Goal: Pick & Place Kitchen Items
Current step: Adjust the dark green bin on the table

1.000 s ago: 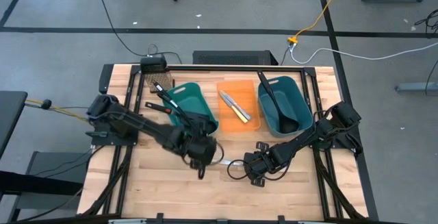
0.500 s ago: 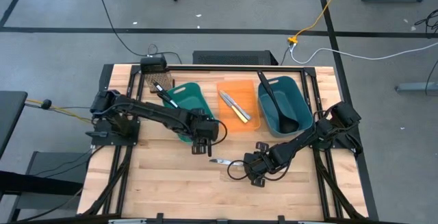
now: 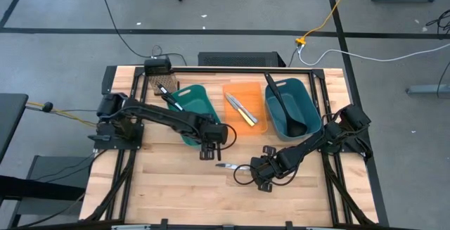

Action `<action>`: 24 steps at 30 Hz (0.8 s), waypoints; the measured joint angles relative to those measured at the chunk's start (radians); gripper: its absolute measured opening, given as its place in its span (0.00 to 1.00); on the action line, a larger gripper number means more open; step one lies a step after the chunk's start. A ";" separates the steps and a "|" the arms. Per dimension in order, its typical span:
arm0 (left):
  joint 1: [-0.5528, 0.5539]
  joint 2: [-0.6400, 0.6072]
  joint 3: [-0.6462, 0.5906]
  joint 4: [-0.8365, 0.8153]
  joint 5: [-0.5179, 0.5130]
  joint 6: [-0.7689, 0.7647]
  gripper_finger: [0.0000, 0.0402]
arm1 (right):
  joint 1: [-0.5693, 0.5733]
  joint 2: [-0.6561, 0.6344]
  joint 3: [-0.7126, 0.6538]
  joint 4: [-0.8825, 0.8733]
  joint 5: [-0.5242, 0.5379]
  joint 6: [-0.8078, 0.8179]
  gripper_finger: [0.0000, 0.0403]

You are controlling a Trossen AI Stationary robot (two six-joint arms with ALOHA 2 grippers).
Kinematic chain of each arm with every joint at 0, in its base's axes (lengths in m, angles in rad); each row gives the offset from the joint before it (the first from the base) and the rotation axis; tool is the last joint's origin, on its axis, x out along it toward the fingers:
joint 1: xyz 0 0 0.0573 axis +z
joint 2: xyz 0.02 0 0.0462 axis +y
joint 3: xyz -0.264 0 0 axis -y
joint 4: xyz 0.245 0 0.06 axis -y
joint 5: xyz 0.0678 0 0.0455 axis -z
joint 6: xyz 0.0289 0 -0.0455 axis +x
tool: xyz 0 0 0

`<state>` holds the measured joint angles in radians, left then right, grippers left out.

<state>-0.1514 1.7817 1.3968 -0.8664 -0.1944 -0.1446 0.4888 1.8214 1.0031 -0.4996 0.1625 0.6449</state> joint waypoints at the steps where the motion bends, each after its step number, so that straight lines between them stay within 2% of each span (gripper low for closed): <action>1: 0.004 0.004 0.000 0.005 0.000 0.000 0.50 | 0.000 0.000 0.000 0.000 0.001 0.000 0.40; 7: 0.007 0.008 0.000 -0.005 -0.002 0.049 0.44 | 0.000 0.000 0.000 0.001 0.002 -0.002 0.40; 18: 0.006 0.008 0.000 -0.026 0.019 0.074 0.03 | -0.001 0.000 0.000 0.005 0.006 -0.002 0.40; 24: 0.003 0.008 0.000 -0.022 0.049 0.070 0.06 | -0.001 0.000 0.000 0.006 0.006 -0.003 0.40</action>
<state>-0.1482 1.7893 1.3972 -0.8886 -0.1458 -0.0746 0.4877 1.8210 1.0031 -0.4938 0.1680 0.6422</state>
